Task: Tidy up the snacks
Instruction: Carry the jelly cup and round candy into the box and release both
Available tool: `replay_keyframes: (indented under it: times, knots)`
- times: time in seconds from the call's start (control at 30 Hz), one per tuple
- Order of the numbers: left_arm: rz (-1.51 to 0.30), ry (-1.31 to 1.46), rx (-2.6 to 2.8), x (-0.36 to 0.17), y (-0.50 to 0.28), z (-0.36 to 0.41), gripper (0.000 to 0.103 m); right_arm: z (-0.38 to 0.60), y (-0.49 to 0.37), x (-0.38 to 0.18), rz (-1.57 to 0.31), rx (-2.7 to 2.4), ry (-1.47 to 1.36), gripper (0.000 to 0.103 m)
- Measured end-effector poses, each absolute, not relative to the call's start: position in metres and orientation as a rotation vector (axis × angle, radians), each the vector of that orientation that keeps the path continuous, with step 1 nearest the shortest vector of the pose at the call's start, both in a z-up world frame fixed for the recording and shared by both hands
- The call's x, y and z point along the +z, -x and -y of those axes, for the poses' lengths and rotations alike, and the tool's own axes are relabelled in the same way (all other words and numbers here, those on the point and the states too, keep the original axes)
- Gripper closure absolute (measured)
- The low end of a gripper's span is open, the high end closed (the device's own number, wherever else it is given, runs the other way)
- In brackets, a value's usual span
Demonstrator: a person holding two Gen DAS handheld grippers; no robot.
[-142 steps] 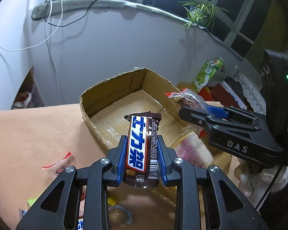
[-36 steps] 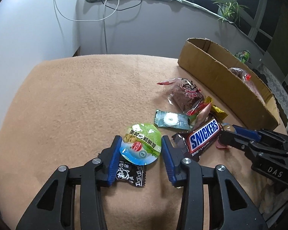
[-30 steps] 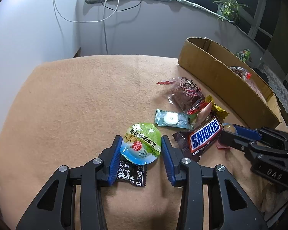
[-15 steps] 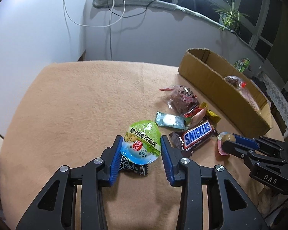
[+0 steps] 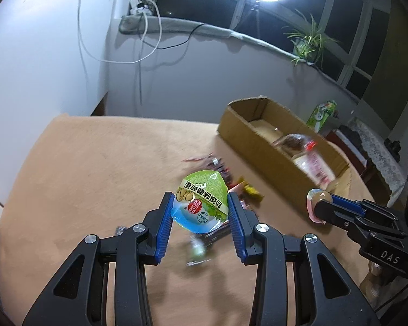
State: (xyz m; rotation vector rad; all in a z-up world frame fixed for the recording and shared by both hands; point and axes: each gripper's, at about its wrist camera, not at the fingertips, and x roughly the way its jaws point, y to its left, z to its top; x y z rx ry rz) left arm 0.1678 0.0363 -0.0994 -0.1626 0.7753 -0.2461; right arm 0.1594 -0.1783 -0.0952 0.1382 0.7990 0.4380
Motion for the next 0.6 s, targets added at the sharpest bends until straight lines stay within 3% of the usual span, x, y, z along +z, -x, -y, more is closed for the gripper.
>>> replay_keyframes:
  times: [0.6]
  knots:
    - [-0.754, 0.141, -0.314, -0.077, -0.232, 0.045, 0.066, 0.295, -0.22, -0.083, -0.757, 0.238, -0.213, 0.074]
